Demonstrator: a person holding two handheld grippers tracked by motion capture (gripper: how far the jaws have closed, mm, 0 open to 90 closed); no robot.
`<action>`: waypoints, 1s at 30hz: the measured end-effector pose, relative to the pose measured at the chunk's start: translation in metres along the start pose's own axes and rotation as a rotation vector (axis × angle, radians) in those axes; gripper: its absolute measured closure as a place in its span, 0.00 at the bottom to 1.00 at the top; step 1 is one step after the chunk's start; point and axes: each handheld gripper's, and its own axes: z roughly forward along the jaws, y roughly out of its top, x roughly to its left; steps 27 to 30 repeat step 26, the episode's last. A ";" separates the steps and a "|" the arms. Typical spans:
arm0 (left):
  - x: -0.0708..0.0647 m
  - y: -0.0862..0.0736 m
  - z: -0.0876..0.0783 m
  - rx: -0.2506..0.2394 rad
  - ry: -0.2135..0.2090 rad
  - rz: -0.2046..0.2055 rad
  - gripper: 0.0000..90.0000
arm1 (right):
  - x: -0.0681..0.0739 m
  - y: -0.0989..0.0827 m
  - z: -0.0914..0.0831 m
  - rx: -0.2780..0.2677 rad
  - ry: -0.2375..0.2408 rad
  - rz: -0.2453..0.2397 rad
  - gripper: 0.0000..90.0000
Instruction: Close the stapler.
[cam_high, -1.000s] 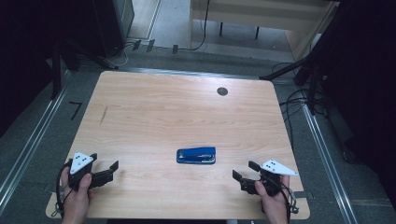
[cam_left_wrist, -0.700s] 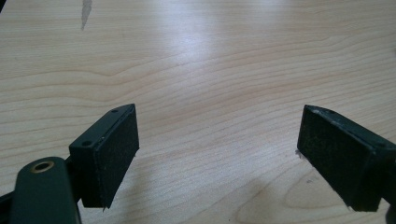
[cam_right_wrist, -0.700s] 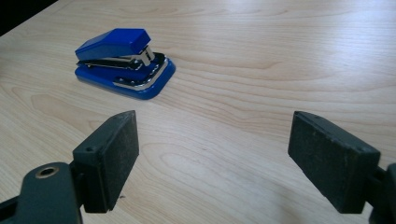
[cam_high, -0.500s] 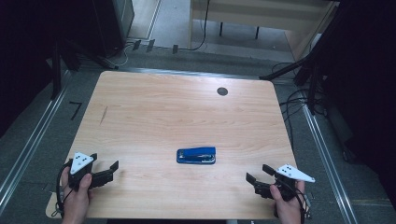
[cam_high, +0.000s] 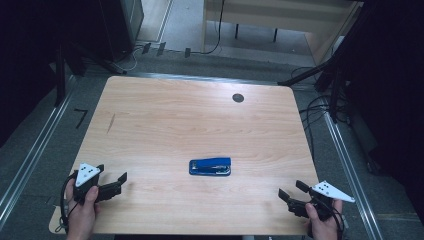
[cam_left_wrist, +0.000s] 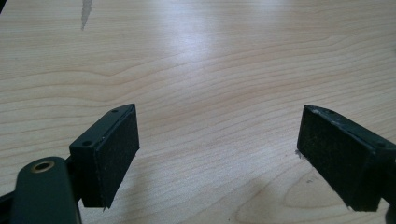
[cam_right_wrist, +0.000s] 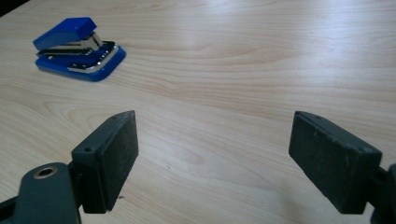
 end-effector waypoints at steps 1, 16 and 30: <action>0.000 0.000 0.000 0.000 -0.001 0.000 0.15 | -0.002 -0.001 -0.001 0.001 -0.004 0.004 0.18; 0.000 0.001 0.002 0.015 -0.002 0.003 0.15 | -0.034 -0.017 -0.015 -0.006 -0.052 0.076 0.18; -0.001 0.001 0.002 0.021 0.002 0.012 0.15 | -0.039 -0.018 -0.018 -0.028 -0.064 0.106 0.18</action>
